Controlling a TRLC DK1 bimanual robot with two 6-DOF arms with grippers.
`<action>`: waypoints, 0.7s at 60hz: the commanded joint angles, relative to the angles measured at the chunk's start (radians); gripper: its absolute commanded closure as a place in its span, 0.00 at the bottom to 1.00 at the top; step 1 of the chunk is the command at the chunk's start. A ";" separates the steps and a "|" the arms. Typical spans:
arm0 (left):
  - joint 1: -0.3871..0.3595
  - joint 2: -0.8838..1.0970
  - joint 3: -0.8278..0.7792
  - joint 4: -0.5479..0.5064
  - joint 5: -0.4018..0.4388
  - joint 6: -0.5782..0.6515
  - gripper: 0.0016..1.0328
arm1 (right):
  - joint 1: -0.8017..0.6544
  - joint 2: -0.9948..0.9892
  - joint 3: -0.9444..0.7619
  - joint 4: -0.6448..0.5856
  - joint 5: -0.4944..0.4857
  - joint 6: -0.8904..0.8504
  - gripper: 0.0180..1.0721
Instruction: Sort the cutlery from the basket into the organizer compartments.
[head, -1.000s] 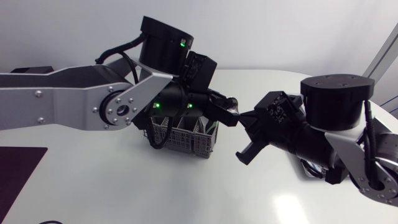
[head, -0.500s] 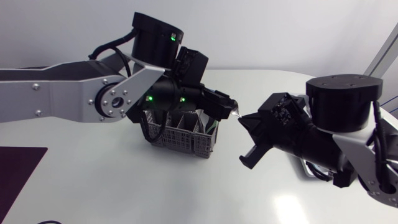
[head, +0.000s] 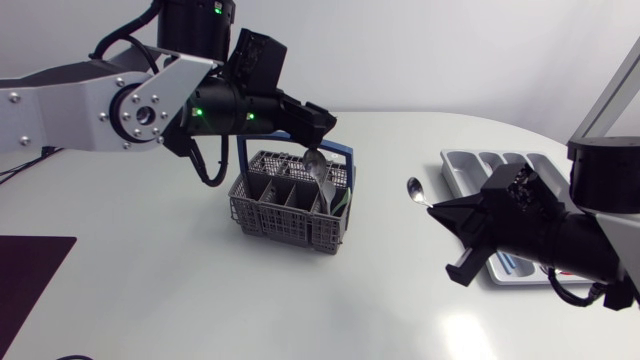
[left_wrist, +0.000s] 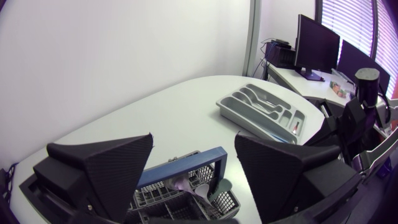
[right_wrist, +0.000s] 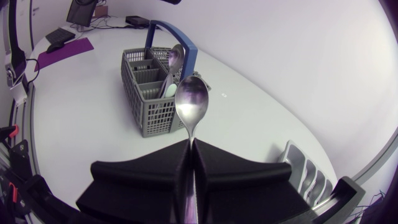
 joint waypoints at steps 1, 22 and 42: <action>0.002 -0.024 0.033 -0.003 -0.002 0.064 0.11 | -0.059 -0.024 -0.030 -0.026 -0.043 -0.052 0.93; -0.012 -0.029 0.044 -0.048 -0.005 0.157 0.11 | -0.420 0.022 -0.013 -0.132 -0.293 -0.280 0.93; -0.038 -0.020 0.033 -0.103 -0.026 0.257 0.11 | -0.751 0.268 0.110 -0.244 -0.430 -0.613 0.93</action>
